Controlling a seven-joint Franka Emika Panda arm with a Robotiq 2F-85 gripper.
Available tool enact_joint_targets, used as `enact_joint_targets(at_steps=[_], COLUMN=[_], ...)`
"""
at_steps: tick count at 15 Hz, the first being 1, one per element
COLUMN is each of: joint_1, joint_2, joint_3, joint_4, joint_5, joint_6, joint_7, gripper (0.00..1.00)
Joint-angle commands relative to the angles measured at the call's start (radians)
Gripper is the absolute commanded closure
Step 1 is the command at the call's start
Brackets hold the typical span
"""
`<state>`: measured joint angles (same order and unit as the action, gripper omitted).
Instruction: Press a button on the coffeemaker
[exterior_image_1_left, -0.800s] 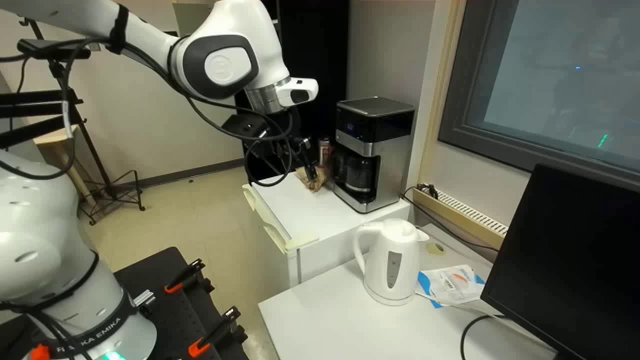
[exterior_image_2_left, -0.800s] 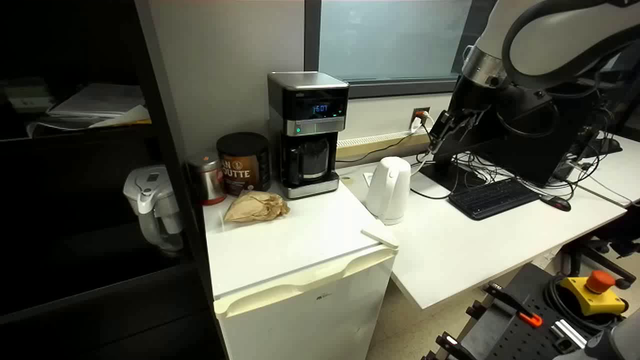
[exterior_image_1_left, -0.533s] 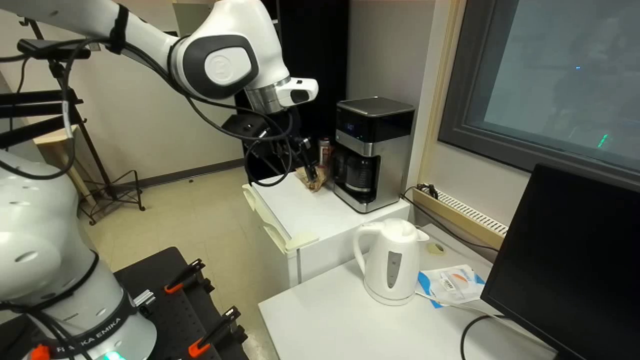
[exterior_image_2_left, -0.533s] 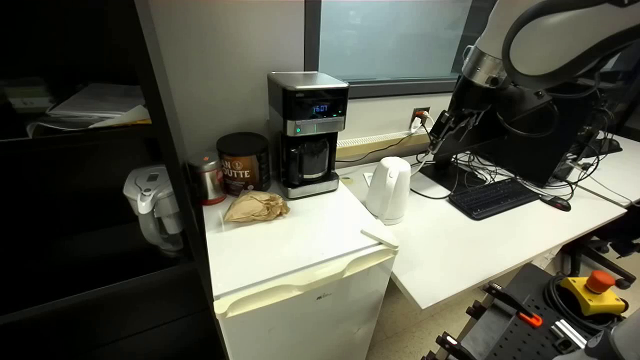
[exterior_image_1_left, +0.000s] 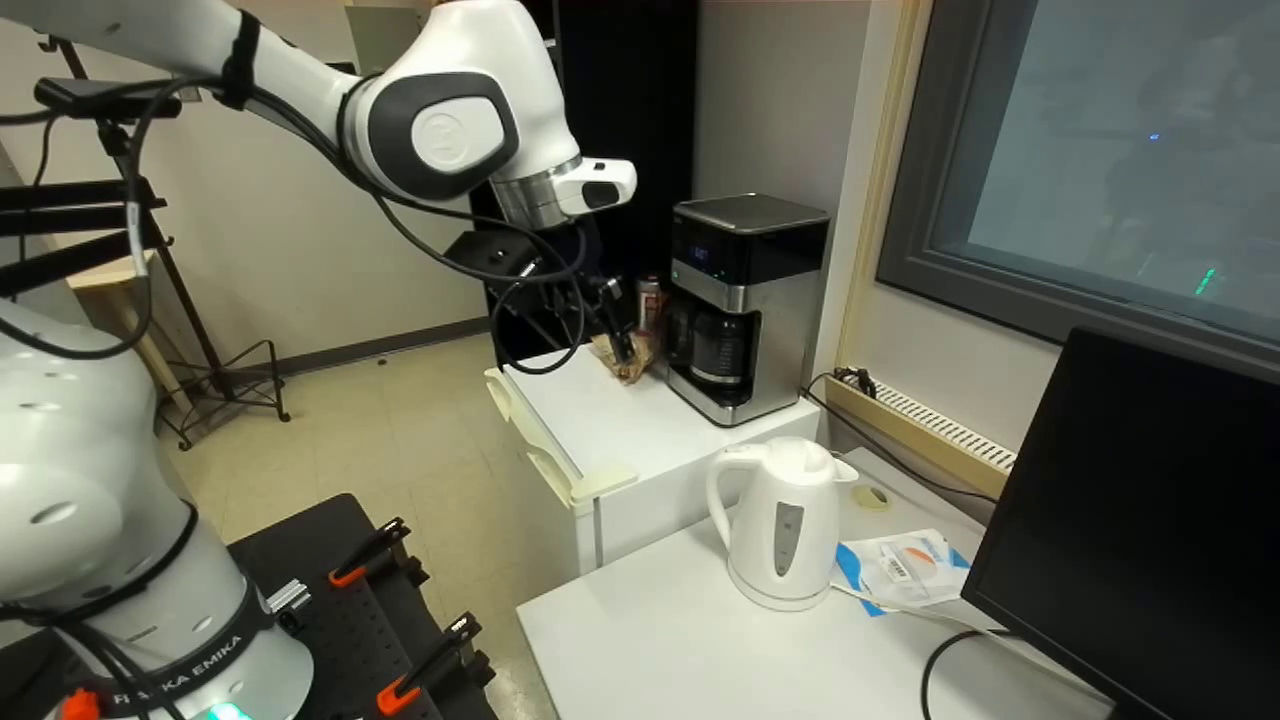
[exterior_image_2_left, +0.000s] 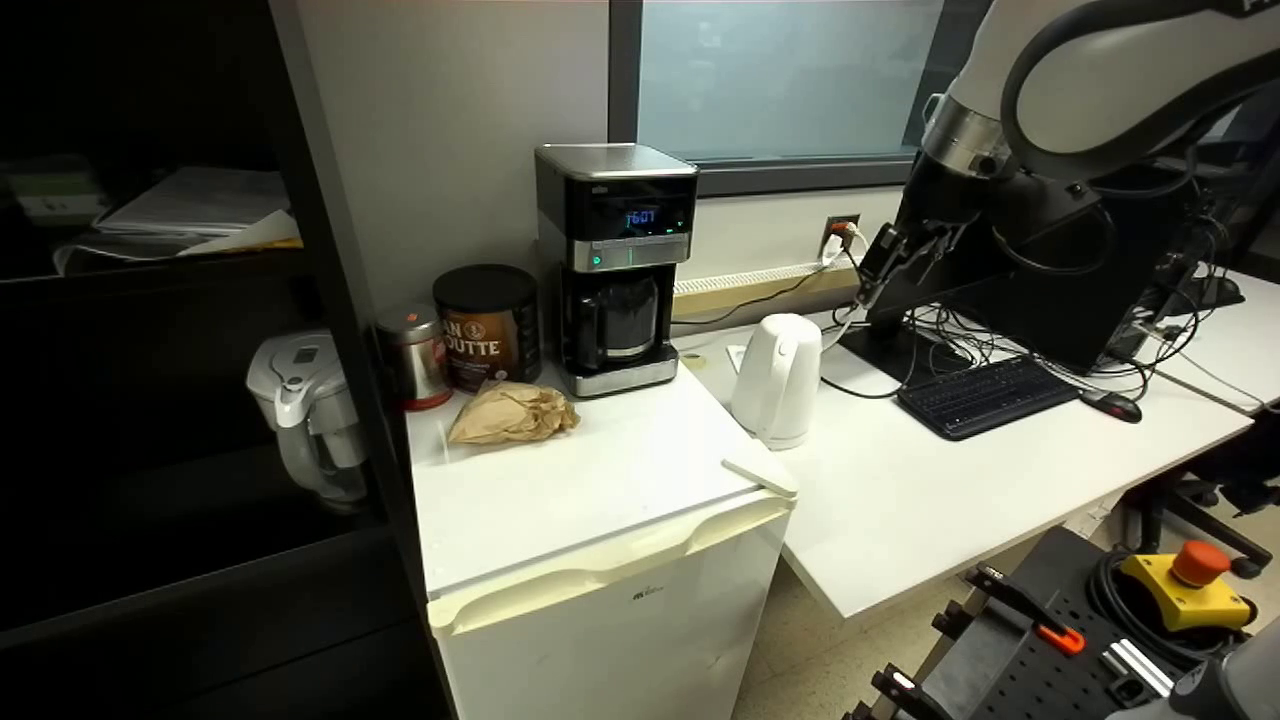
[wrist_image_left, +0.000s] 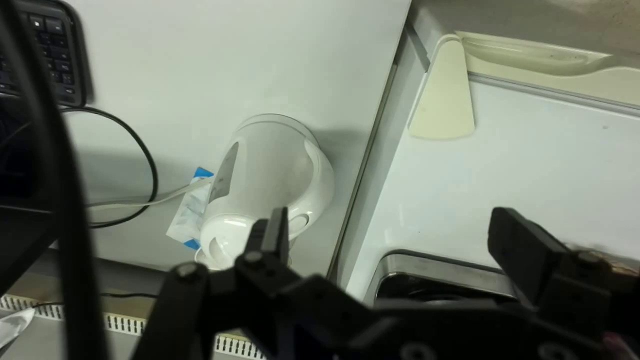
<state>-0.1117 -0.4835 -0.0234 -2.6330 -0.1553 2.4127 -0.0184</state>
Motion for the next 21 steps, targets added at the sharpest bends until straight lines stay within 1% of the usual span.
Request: enact_joint_targets(at_steps=[1,6,7,8,10,11,14,15,18,21], joint_1=[0.032,0.086,0.088,0.089,0.081,0.078,0.063,0.061,0.048,0.040], joint_2=[0.082,0.211,0.234,0.258,0.301,0.319,0.370,0.385,0.430,0.472], joint_3=[-0.012,-0.016,-0.009,0.000,0.019,0.023,0.035,0.034,0.034,0.029], joint_4=[0.039,0.108,0.124,0.141,0.168,0.179,0.204,0.212,0.240,0.281], joint_5=[-0.012,-0.027,-0.049,-0.078,-0.168,-0.213,-0.385,-0.426,-0.588,-0.736], joint_6=[0.039,0.085,0.091,0.095,0.130,0.152,0.268,0.300,0.420,0.506], joint_7=[-0.077,-0.265,-0.293,-0.311,-0.317,-0.319,-0.278,-0.273,-0.216,-0.139], gripper=[0.00,0.00,0.25,0.26,0.40,0.49,0.71,0.81,1.00,1.00])
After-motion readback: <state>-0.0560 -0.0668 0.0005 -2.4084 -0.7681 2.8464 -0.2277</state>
